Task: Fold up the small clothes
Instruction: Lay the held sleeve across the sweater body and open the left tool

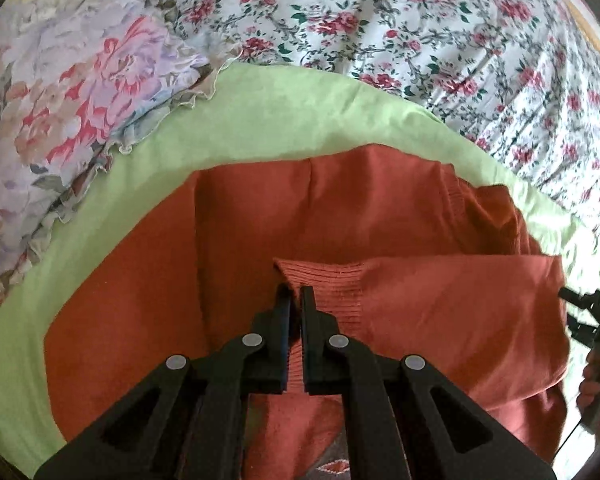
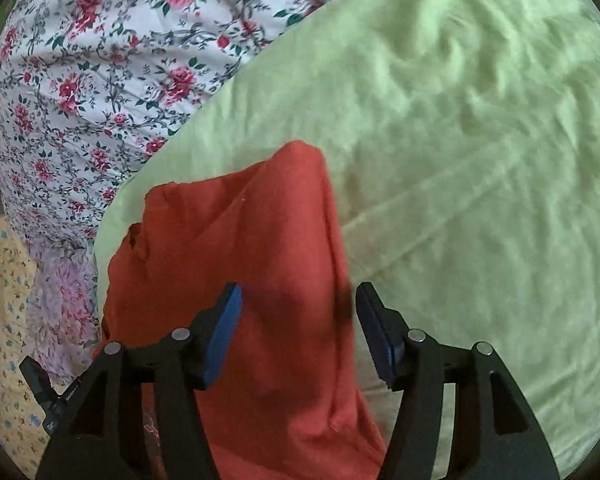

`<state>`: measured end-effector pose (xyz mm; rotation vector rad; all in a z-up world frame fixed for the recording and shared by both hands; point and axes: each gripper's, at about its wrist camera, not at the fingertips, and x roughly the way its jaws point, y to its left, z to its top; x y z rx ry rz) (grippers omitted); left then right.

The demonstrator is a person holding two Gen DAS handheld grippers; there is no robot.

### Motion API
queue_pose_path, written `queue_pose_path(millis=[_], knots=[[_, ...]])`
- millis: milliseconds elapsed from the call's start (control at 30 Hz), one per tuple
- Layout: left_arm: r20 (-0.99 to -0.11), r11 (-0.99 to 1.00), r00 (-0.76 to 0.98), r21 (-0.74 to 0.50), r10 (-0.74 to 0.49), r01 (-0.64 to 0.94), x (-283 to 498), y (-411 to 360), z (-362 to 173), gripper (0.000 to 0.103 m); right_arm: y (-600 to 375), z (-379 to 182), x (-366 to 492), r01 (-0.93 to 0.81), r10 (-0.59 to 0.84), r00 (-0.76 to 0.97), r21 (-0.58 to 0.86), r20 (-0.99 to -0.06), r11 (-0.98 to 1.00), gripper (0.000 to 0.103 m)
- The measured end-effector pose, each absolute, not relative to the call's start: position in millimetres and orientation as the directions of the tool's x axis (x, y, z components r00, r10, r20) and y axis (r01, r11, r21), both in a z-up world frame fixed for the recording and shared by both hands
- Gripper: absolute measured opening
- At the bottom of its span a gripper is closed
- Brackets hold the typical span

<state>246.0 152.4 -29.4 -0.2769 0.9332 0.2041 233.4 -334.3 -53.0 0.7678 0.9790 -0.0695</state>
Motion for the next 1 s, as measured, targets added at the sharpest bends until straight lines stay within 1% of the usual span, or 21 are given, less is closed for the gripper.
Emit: queue_pose_path(millis=[133,267,300,333,367,400,433,533,633,733,867,900,967,1000], knots=[[-0.809,0.932,0.588,-0.190,0.031,-0.310,243.0,157.0,-31.3,0.002,-336.7,-54.8,229.9,0.385,0.279,0.576,0.556,-0.768,0.737,0.063],[-0.820,0.923,0.572,-0.202,0.022,-0.326,241.6,160.8,-37.4,0.002,-339.0,-58.9,230.2,0.386,0.281,0.572,0.555,-0.771,0.737,0.063],[-0.822,0.923,0.569,-0.200,0.024,-0.328,241.7,160.3,-37.8,0.002,-339.2,-59.1,230.0,0.382,0.277,0.573,0.551,-0.771,0.742,0.063],[-0.823,0.925,0.568,-0.197,0.025,-0.326,242.1,159.1,-37.7,0.002,-338.2,-59.3,230.0,0.377,0.270,0.571,0.540,-0.775,0.753,0.061],[-0.823,0.928,0.568,-0.193,0.023,-0.317,243.3,156.5,-36.8,0.002,-336.4,-60.1,231.7,0.367,0.260,0.561,0.517,-0.786,0.773,0.032],[-0.823,0.931,0.568,-0.191,0.021,-0.311,244.3,154.4,-35.5,0.002,-335.2,-61.7,234.3,0.357,0.259,0.543,0.499,-0.799,0.789,0.011],[-0.821,0.935,0.571,-0.194,0.012,-0.298,246.3,151.2,-33.1,0.002,-335.7,-61.7,235.6,0.360,0.253,0.529,0.484,-0.810,0.797,0.010],[-0.815,0.947,0.579,-0.202,-0.020,-0.251,252.3,136.4,-29.4,0.002,-344.1,-41.6,231.8,0.356,0.169,0.556,0.417,-0.814,0.836,0.010],[-0.826,0.962,0.564,-0.158,-0.006,-0.221,261.1,118.3,-34.9,0.001,-358.4,-25.2,230.3,0.371,0.096,0.566,0.357,-0.819,0.857,0.009],[-0.843,0.962,0.537,-0.138,0.011,-0.237,267.1,116.3,-49.3,0.001,-365.7,-34.0,234.9,0.371,0.074,0.538,0.315,-0.840,0.873,0.009],[-0.872,0.963,0.485,-0.071,0.067,-0.260,270.4,120.8,-65.6,0.000,-353.0,-49.1,240.3,0.333,-0.022,0.503,0.171,-0.864,0.927,0.009],[-0.877,0.964,0.474,-0.061,0.072,-0.259,269.8,122.6,-68.1,0.000,-351.8,-50.6,240.5,0.330,-0.034,0.503,0.156,-0.864,0.931,0.010],[-0.886,0.964,0.459,-0.063,0.064,-0.257,266.7,128.9,-70.9,0.001,-350.8,-48.7,239.5,0.335,-0.041,0.511,0.155,-0.859,0.930,0.012],[-0.886,0.964,0.461,-0.079,0.049,-0.253,263.5,130.7,-69.0,0.001,-350.5,-46.8,238.5,0.338,-0.037,0.513,0.162,-0.857,0.927,0.017]])
